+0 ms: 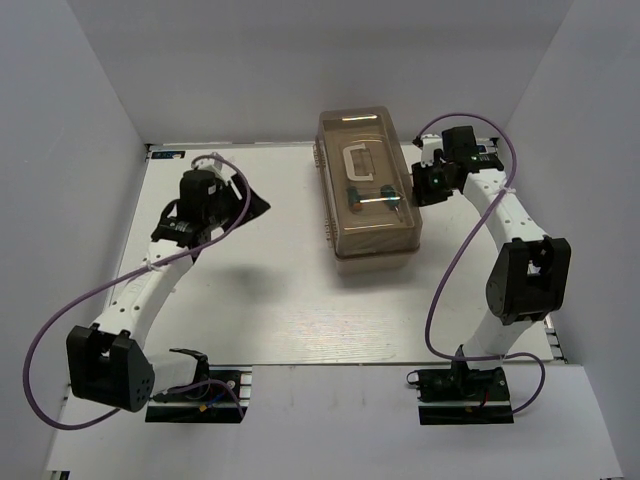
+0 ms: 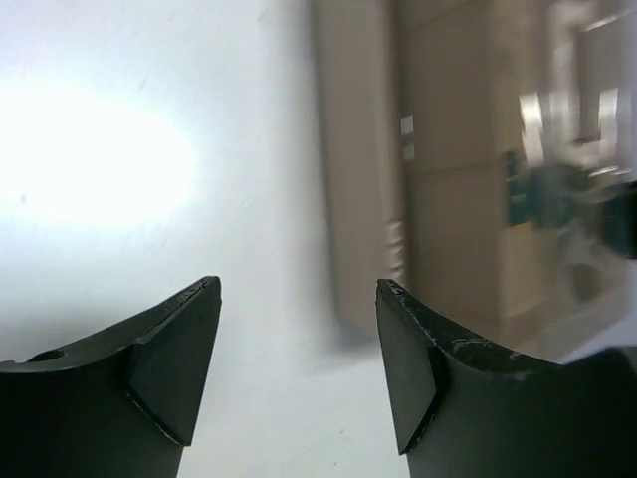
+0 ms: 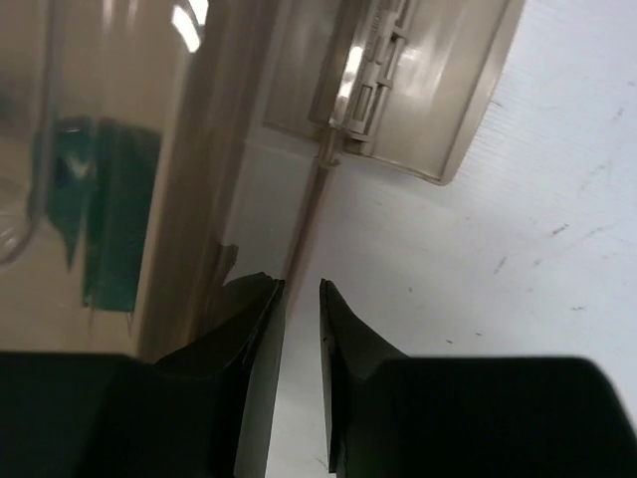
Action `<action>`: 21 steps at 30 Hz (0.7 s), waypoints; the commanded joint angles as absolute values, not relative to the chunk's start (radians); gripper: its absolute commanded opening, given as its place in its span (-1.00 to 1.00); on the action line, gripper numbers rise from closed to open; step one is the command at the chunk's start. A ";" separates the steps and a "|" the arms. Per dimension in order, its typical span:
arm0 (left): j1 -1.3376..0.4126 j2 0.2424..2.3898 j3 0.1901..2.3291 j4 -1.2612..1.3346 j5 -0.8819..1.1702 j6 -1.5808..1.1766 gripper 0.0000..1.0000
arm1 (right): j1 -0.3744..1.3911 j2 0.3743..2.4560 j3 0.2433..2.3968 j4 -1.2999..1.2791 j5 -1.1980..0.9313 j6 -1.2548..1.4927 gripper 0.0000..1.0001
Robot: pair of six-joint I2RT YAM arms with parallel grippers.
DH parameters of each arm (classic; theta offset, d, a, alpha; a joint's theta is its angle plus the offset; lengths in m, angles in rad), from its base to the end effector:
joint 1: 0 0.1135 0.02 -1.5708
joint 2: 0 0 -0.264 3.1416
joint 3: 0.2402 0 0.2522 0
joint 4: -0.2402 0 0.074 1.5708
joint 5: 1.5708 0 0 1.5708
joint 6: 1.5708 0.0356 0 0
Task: Sort the tools into containers
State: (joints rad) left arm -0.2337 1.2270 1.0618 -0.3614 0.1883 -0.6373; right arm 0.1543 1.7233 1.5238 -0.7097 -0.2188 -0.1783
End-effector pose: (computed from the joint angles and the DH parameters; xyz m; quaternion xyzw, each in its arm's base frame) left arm 0.2676 -0.0706 0.3262 -0.1270 0.8548 -0.2833 0.4158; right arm 0.3732 0.0659 0.2989 -0.1906 0.9213 0.0994 0.3241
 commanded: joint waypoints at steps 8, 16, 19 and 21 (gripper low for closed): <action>-0.233 1.166 0.985 -0.383 0.164 -0.630 0.50 | 0.178 1.721 1.586 -0.769 -0.448 -0.175 -0.53; -0.233 1.175 0.974 -0.403 0.166 -0.608 0.50 | 0.176 1.692 1.557 -0.717 -0.148 -0.190 -0.40; -0.233 1.175 0.992 -0.458 0.121 -0.566 0.56 | 0.170 1.646 1.511 -0.669 0.038 -0.212 -0.10; -0.233 1.175 1.014 -0.485 0.121 -0.525 0.63 | 0.161 1.625 1.494 -0.653 0.064 -0.238 0.14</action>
State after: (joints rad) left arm -0.2337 1.1957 0.9859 -0.4271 0.1505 -0.5926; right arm 0.1741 1.7016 1.5131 -0.7063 -0.0849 -0.2031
